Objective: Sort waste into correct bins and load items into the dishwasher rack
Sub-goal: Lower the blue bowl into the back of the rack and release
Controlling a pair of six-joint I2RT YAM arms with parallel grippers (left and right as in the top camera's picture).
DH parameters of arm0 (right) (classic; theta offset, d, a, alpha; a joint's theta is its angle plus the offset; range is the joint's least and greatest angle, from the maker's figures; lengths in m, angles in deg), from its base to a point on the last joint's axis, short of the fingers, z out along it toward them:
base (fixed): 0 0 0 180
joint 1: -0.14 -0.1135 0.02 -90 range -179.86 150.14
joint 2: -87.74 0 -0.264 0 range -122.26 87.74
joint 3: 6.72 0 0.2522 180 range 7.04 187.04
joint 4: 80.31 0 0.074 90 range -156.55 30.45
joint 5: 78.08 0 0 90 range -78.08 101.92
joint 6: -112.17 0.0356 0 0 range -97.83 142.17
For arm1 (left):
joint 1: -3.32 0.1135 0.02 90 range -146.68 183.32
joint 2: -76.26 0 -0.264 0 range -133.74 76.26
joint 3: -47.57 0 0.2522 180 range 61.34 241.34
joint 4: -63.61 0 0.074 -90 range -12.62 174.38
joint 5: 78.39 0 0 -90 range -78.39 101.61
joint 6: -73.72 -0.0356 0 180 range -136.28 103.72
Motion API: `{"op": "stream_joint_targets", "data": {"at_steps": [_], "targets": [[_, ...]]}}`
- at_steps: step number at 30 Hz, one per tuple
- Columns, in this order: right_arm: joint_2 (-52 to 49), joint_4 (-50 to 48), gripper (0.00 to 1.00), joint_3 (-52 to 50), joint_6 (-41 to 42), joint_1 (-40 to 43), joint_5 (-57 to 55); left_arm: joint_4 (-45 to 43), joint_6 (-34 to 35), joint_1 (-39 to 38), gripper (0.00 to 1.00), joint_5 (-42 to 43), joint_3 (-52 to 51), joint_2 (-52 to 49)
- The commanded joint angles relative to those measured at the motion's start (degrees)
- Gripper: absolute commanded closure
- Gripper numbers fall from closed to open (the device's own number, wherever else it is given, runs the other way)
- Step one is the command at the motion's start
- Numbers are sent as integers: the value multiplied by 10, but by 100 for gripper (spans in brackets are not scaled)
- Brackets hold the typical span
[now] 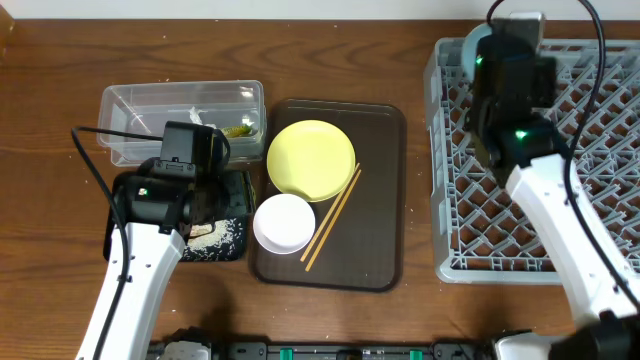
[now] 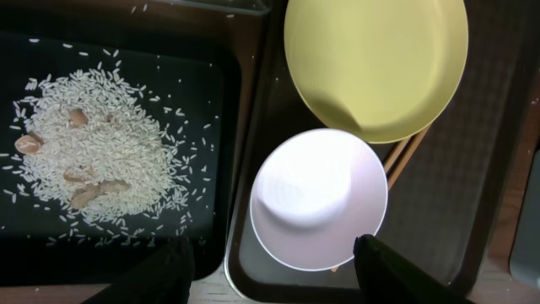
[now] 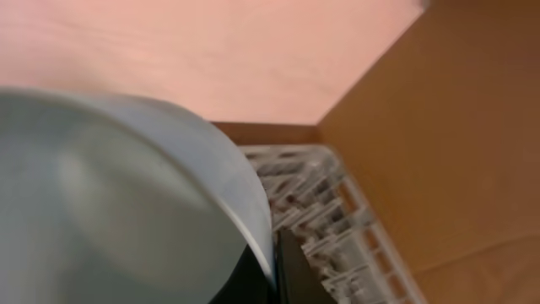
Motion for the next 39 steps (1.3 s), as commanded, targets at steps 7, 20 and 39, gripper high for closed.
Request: {"op": "stream_joint_targets", "data": {"at_steps": [7, 20, 39], "targets": [[-115, -181, 99, 5, -233, 55, -38, 4, -7, 2, 36, -7, -4, 1], [-206, -221, 99, 5, -265, 37, 7, 12, -5, 2, 37, -5, -4, 1], [-214, -138, 99, 5, -180, 24, 22, 14, -5, 2, 36, -5, -4, 1]]}}
